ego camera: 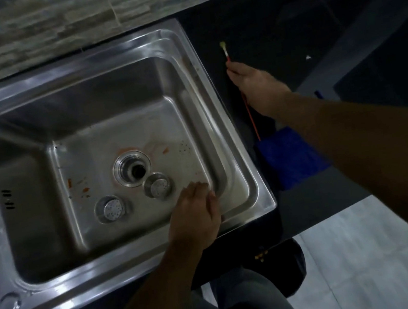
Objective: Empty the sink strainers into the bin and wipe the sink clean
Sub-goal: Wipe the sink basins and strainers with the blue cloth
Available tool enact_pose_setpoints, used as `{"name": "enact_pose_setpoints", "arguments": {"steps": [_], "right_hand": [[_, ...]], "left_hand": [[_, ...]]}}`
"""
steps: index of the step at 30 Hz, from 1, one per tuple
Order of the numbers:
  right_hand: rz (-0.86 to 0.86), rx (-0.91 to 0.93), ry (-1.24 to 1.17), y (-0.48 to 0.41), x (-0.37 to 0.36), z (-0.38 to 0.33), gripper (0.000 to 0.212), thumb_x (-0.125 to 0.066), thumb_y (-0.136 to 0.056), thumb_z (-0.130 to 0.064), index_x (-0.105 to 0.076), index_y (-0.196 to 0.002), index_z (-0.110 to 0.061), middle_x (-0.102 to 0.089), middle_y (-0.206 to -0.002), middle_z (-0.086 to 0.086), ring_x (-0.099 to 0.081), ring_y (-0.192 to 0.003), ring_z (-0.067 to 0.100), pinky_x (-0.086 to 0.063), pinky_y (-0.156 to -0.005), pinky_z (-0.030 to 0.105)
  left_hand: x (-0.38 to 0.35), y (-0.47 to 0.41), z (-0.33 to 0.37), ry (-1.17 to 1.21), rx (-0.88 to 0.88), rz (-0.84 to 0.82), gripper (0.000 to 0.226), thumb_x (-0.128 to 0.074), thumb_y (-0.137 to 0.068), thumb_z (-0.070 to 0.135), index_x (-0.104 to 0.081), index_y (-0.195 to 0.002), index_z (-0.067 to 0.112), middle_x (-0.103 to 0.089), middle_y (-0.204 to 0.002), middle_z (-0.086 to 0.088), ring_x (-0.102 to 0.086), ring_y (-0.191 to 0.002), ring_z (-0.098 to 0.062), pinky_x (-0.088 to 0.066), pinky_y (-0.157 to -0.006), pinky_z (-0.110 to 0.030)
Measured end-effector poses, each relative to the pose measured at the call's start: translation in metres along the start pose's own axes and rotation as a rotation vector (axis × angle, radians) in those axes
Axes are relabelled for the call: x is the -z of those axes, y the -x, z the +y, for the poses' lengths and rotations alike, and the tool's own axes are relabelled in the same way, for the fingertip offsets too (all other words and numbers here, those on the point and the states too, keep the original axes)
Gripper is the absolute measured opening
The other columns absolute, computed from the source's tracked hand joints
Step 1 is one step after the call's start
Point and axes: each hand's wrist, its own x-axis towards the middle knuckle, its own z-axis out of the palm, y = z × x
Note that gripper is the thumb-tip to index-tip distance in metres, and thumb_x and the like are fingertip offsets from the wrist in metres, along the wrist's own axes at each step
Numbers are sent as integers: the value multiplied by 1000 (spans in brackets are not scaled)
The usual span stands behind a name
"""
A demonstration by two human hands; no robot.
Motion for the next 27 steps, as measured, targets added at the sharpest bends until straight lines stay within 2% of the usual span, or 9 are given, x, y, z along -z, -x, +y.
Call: {"name": "enact_pose_setpoints", "arguments": {"steps": [6,10,12,14,16,19,21,24,27], "right_hand": [[35,-5,28,-19,-5,4,62,-52,-93,5,-31,-151,0,-20,-161,10,-36,-143,28,-41,-113,41],[38,31,-6,-20,-4,5,58,-44,-98,-2,-26,-154,-5,-18,-164,7,-19,-151,23,-21,-124,36],[82,21,-32,-8,3,3,62,-42,-98,0,-21,-156,-7,-14,-165,3,-15,-152,20,-17,-125,33],[119,-23,-69,14,10,-1,66,-47,-96,4,-23,-155,-8,-16,-165,4,-19,-151,19,-25,-123,34],[206,-85,-169,49,15,-7,62,-50,-93,5,-35,-152,-8,-29,-160,7,-30,-147,22,-32,-119,35],[254,-116,-205,119,14,-11,58,-53,-90,2,-44,-146,-8,-41,-152,11,-39,-141,24,-29,-119,33],[236,-145,-184,163,3,-10,55,-54,-91,-5,-46,-145,-10,-42,-151,11,-39,-139,23,-24,-119,29],[207,-219,-197,211,-15,-3,49,-47,-97,-18,-44,-145,-14,-39,-153,8,-33,-143,21,-21,-122,39],[123,-175,-162,231,-28,4,52,-32,-101,-29,-35,-151,-18,-30,-160,2,-19,-151,16,-16,-124,44]], "left_hand": [[1,-1,3,2,-2,-4,26,-49,-97,22,-63,-115,9,-66,-108,-10,-62,-100,-26,-54,-86,-40],[2,0,4,-19,-11,8,27,-52,-96,20,-64,-115,7,-67,-109,-13,-64,-100,-29,-53,-88,-40],[2,0,5,-25,-15,8,23,-56,-95,16,-64,-114,5,-68,-109,-15,-64,-102,-31,-52,-89,-40],[5,0,8,-33,-19,18,22,-57,-95,15,-63,-113,5,-67,-107,-14,-62,-99,-30,-51,-87,-40],[10,1,13,-82,-61,49,25,-52,-95,19,-62,-115,8,-65,-106,-9,-60,-96,-26,-48,-86,-36],[14,-4,37,-72,-168,86,27,-50,-94,21,-60,-117,12,-62,-111,-5,-55,-101,-20,-47,-89,-32],[12,-15,63,-10,-264,77,27,-55,-93,19,-60,-119,12,-62,-114,-5,-55,-105,-20,-49,-92,-33],[1,-36,101,-14,-421,43,34,-57,-95,20,-61,-125,5,-63,-123,-11,-58,-114,-25,-49,-99,-37],[-15,-47,123,-96,-420,-155,60,-51,-99,39,-42,-148,5,-41,-156,-14,-36,-146,-27,-31,-120,-39]]}}
